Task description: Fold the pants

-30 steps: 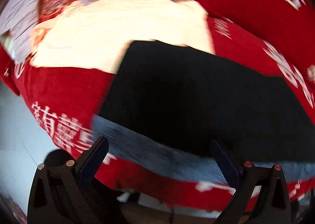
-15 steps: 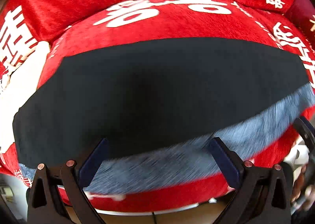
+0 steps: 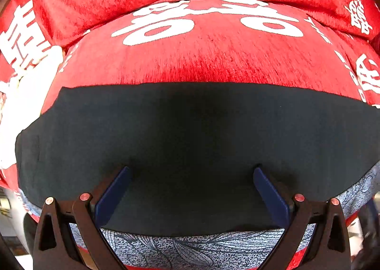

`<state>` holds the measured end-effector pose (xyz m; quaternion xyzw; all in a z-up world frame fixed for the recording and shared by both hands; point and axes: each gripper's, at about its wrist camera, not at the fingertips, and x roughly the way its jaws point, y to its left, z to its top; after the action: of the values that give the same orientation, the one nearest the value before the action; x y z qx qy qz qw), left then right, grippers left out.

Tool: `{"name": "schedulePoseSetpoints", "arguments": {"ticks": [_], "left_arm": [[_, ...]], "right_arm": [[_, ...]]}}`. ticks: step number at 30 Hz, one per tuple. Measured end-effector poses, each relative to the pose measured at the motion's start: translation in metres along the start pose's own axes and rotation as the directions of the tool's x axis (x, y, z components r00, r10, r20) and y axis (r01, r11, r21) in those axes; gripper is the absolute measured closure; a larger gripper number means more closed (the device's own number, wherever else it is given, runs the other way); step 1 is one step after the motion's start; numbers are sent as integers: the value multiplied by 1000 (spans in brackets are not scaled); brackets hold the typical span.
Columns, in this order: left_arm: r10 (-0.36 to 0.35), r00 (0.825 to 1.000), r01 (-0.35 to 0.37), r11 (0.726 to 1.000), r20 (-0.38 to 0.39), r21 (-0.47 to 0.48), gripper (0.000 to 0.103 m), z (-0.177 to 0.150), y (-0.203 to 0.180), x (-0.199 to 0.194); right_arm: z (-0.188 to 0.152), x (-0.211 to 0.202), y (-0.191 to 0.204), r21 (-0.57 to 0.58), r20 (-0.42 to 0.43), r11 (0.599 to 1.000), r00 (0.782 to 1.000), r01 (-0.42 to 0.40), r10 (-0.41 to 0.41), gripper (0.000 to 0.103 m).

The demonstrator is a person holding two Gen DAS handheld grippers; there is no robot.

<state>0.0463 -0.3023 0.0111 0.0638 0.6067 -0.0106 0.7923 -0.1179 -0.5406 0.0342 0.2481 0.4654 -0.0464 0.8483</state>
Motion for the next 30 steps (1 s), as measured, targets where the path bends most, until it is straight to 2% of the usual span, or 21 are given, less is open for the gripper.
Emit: {"name": "schedulePoseSetpoints", "arguments": {"ticks": [2, 6, 13, 18, 22, 28, 29, 30], "left_arm": [[-12, 1000, 12, 1000, 0, -8, 0, 1, 1, 2], [-20, 1000, 20, 1000, 12, -1, 0, 1, 3, 3], [-35, 999, 35, 999, 22, 4, 0, 2, 5, 4], [-51, 998, 51, 999, 25, 6, 0, 3, 7, 5], [-52, 998, 52, 999, 35, -2, 0, 2, 7, 5], [-56, 998, 56, 998, 39, 3, 0, 2, 8, 5], [-59, 998, 59, 998, 35, 6, 0, 3, 8, 5], [-61, 998, 61, 998, 33, 10, 0, 3, 8, 5]], "right_arm": [[-1, 2, 2, -17, 6, 1000, 1000, 7, -7, 0], [17, 14, 13, -69, 19, 996, 999, 50, -49, 0], [51, 38, 21, -81, 41, 996, 999, 30, -27, 0], [49, 34, 18, -44, 45, 999, 999, 7, -5, 0], [33, 26, 18, -82, 51, 997, 999, 8, -3, 0], [62, 47, 25, -85, 65, 994, 996, 61, -56, 0], [67, 49, 26, -88, 59, 993, 995, 80, -75, 7], [71, 48, 28, -93, 54, 990, 993, 108, -103, 38]]}}
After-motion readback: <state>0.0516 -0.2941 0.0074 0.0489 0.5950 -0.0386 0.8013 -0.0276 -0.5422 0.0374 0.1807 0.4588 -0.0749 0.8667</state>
